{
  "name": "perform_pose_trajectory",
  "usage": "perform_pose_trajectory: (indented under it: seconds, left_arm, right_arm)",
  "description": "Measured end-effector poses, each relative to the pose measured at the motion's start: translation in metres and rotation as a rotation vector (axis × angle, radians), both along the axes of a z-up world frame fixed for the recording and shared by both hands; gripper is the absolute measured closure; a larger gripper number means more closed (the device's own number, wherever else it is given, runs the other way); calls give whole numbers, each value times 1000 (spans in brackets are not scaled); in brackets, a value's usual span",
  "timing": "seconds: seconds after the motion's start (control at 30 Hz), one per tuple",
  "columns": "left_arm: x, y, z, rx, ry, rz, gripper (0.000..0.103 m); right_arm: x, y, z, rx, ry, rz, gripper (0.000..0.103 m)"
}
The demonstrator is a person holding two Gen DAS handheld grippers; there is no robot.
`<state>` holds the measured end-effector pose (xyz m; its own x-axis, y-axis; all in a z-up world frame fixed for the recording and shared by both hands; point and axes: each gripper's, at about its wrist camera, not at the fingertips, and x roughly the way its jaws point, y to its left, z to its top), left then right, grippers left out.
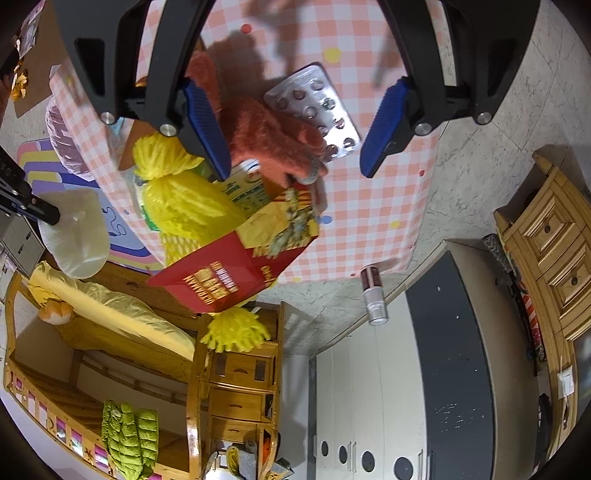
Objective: Collect trash
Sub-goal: 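Grasp the red Ultraman card box with left tool while right tool grasps the white tissue, then lift both items, carry them over the pink bin and open both tools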
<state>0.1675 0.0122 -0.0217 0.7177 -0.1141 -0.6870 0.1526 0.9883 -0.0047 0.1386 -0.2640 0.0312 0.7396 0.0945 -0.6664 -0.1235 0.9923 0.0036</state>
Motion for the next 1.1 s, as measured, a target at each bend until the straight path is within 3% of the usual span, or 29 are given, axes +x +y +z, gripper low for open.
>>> perform_pose_trajectory:
  seconds: [0.23, 0.5, 0.63, 0.7, 0.77, 0.87, 1.1]
  left_arm:
    - [20, -31, 7, 48, -20, -48, 48]
    - [50, -62, -2, 143, -15, -84, 50]
    - [63, -62, -7, 188, -12, -70, 67]
    - [65, -54, -4, 185, -19, -51, 73]
    - [64, -38, 0, 171, -26, -22, 87]
    - [64, -10, 6, 144, -35, 31, 101]
    - [43, 36, 35, 41, -115, 79, 103]
  right_arm:
    - [-8, -2, 11, 62, -33, 11, 100]
    - [-5, -11, 9, 94, -27, 8, 100]
    - [-6, -11, 8, 98, -23, 12, 100]
    - [-7, -10, 9, 96, -26, 17, 100]
    - [-9, -9, 10, 89, -29, 23, 100]
    - [-11, -7, 12, 84, -36, 27, 100]
    - [-25, -5, 22, 72, -74, 24, 100]
